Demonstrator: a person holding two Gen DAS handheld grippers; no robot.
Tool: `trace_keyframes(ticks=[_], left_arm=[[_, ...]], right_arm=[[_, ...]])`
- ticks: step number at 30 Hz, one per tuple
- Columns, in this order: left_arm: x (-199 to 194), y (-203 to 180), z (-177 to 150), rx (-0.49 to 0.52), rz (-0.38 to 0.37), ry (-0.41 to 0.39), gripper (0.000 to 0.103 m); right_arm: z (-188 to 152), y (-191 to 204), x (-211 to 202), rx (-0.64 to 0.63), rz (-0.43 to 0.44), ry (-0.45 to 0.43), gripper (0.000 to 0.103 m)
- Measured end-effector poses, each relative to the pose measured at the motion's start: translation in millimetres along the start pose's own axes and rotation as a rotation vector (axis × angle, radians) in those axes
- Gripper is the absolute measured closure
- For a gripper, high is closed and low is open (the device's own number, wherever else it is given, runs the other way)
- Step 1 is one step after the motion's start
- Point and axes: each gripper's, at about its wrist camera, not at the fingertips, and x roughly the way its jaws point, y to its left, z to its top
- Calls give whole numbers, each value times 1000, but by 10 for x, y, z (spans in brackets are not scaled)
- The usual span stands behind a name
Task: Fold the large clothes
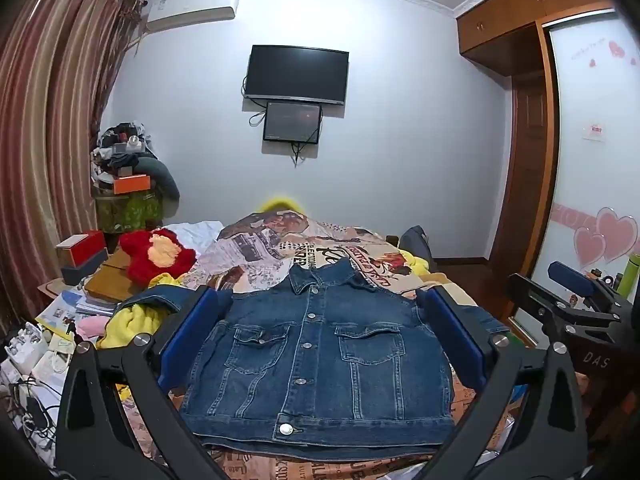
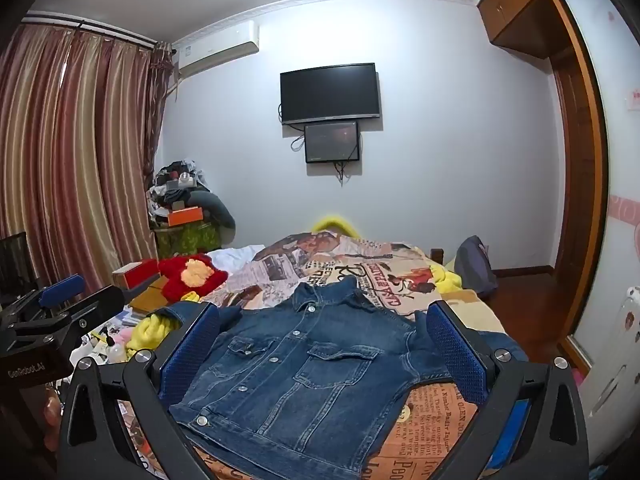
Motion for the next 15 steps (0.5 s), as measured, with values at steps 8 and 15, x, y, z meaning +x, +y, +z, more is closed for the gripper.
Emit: trace_keyframes(ticks=[8,15], left_arm=[[-21,102,-37,-25,-15,2,0],[54,36,-23,-14,-11,20,0]], right_arm=[[-9,-2,19,-4,-3,6,0],[-7,8,39,0,1,12,0]])
